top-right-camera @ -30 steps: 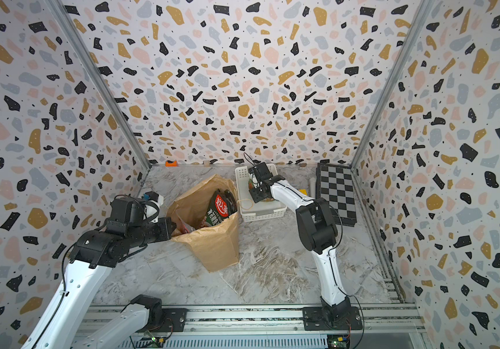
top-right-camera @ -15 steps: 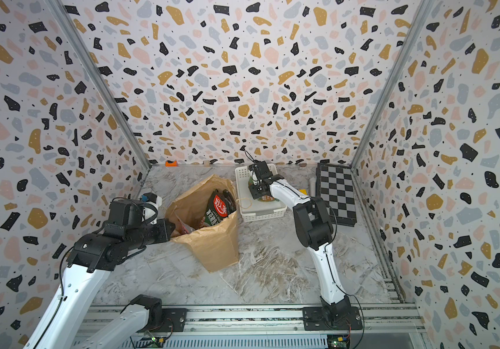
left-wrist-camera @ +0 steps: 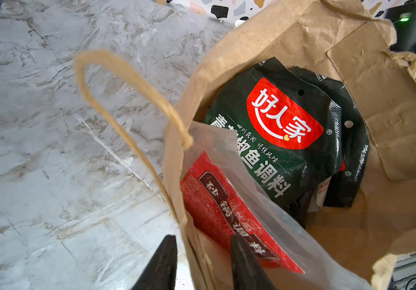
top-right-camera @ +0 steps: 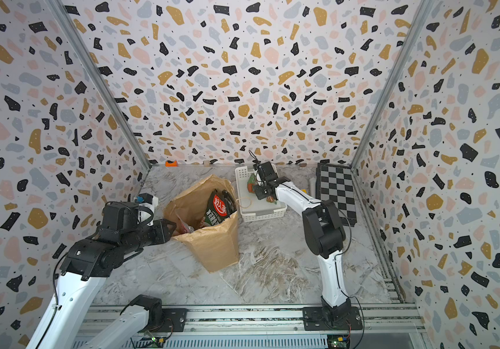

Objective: Place the condiment packets inside the bag
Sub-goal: Pick up the condiment packet from the storage box, then place the condiment packet in the paper bag.

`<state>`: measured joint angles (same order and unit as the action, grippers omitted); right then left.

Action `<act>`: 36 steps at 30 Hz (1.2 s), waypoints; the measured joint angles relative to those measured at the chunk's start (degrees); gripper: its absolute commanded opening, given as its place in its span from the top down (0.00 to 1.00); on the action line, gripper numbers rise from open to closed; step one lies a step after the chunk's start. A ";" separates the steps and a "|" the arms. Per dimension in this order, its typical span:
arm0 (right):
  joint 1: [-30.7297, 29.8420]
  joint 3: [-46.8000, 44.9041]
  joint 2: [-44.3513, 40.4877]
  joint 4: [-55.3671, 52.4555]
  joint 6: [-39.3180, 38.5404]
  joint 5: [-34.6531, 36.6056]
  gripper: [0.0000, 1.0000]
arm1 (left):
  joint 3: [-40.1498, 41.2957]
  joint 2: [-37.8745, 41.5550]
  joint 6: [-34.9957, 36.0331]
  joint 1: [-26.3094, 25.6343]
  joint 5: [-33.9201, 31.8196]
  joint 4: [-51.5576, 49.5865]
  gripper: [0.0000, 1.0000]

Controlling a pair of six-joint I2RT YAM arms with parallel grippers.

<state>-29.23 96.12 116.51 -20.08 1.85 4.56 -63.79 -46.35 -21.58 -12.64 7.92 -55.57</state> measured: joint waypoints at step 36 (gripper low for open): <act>-25.73 7.96 -21.00 -13.62 2.47 -24.63 1.00 | 0.07 13.18 -0.02 0.00 -9.25 -4.63 0.03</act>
<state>-54.96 104.07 95.50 -33.69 4.32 -20.08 -63.72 -33.17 -21.61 -12.64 -1.32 -60.20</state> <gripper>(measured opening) 0.024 0.963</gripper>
